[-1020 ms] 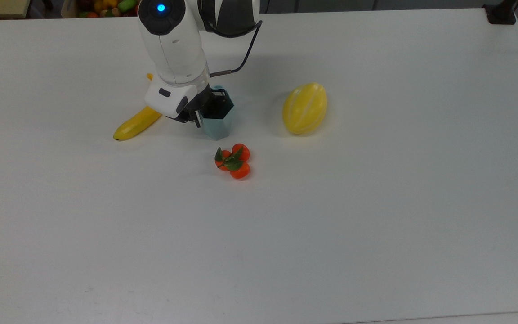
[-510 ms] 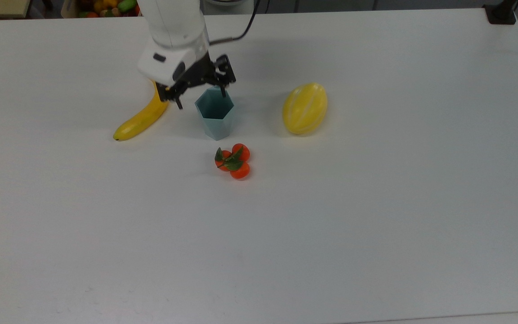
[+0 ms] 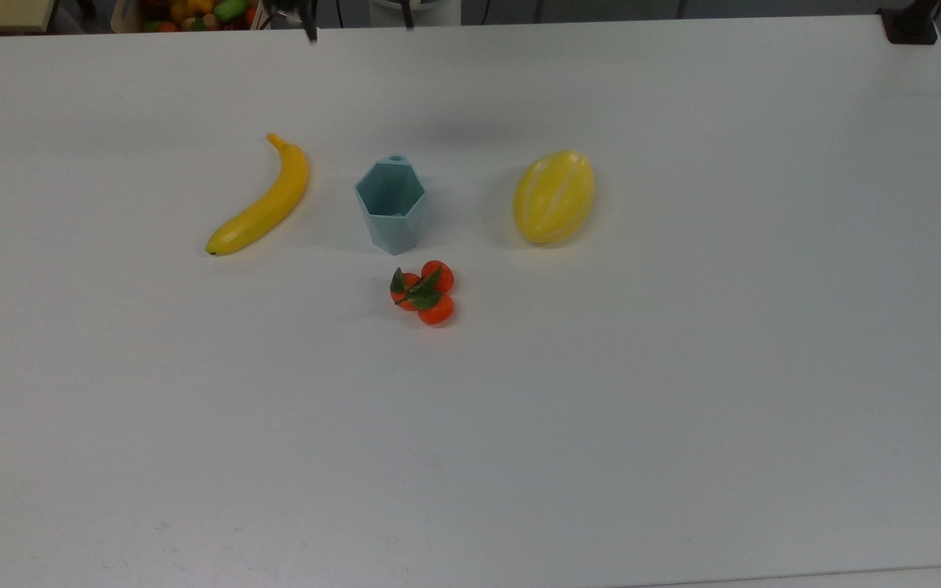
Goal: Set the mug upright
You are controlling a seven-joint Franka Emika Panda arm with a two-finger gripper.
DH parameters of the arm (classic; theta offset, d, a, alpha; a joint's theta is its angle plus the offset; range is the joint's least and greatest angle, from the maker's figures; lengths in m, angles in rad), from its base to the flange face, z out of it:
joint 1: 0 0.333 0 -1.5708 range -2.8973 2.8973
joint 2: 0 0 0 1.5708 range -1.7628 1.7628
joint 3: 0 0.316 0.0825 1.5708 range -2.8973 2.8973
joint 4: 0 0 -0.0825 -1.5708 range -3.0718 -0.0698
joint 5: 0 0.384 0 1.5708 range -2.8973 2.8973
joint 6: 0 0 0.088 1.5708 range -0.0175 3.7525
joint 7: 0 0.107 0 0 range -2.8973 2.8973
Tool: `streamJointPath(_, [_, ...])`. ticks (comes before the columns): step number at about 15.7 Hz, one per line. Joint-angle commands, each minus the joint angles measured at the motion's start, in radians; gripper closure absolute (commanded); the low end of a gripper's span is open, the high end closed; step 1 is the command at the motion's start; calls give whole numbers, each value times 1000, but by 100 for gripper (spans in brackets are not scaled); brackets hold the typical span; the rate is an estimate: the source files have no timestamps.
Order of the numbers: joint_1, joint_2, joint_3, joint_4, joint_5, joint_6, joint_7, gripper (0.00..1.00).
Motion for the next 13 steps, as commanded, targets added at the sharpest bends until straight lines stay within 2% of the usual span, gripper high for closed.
streamJointPath(1, [-2, -11, 37, 95, 5, -141, 246, 0])
streamJointPath(3, [-8, -23, 44, 81, 10, -161, 285, 0])
streamJointPath(5, [-19, -31, 81, 49, -3, -140, 281, 0])
streamJointPath(7, [-39, -37, 87, 24, -10, -42, 267, 0])
streamJointPath(9, [-57, -53, 84, -6, -12, 72, 171, 0])
streamJointPath(11, [-62, -50, 75, -3, -10, 91, 57, 0])
streamJointPath(13, [-64, -51, 74, -3, -10, 91, 38, 0])
